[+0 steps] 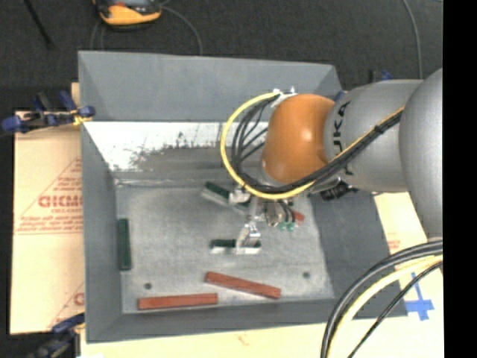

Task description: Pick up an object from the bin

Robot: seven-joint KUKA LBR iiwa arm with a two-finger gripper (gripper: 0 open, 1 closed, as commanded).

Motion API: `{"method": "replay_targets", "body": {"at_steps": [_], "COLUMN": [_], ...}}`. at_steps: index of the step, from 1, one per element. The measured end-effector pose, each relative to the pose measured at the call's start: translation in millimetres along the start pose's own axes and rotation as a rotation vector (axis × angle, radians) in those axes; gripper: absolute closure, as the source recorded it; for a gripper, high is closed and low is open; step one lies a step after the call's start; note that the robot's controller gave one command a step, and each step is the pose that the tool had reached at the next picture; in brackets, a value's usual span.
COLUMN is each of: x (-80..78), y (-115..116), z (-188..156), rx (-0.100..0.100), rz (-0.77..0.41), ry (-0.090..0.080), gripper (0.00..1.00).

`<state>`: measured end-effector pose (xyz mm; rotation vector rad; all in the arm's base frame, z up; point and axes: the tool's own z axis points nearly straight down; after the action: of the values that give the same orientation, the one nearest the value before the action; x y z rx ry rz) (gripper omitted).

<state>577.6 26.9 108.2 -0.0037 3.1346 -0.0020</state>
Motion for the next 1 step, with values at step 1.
{"method": "replay_targets", "body": {"at_steps": [1], "x": [15.4], "y": [-3.8], "z": [29.8], "rx": [-0.002], "rz": [0.205], "ry": [0.005], "gripper": [0.00]}}
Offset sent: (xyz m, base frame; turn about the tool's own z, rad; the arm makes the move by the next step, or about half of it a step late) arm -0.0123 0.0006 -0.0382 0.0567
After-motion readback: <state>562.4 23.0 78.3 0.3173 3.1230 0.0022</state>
